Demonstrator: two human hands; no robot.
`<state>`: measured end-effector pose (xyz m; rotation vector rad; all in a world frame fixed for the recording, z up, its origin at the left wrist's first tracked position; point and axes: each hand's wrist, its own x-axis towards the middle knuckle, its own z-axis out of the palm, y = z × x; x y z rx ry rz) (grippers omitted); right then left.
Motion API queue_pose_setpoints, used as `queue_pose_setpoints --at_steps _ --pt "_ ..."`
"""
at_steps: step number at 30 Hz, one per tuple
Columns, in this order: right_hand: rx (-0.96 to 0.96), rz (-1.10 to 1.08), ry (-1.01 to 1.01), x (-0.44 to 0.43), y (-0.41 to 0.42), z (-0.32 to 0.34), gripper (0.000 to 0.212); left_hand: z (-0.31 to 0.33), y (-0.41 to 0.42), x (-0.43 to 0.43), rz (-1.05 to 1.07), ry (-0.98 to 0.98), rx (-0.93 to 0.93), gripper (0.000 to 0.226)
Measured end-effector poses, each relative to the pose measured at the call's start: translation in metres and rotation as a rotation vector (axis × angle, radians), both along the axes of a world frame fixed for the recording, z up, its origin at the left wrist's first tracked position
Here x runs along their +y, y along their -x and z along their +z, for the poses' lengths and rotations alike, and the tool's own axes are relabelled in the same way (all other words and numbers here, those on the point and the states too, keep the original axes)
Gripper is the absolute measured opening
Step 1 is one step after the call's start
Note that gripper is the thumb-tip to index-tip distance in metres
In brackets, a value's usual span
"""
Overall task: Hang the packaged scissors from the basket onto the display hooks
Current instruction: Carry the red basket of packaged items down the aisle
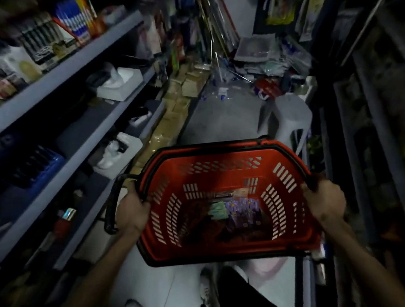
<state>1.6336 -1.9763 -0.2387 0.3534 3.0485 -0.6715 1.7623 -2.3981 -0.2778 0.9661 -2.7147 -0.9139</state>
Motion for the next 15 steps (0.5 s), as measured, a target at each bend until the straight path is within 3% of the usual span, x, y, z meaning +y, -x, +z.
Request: queue_pose_setpoints --at_steps 11,15 --pt "0.190 0.239 0.024 -0.082 0.217 0.012 0.031 0.012 0.154 -0.061 0.130 0.031 0.055 0.041" --pt "0.149 0.279 0.043 -0.107 0.310 0.002 0.021 0.012 0.227 -0.079 0.182 0.012 0.038 0.049"
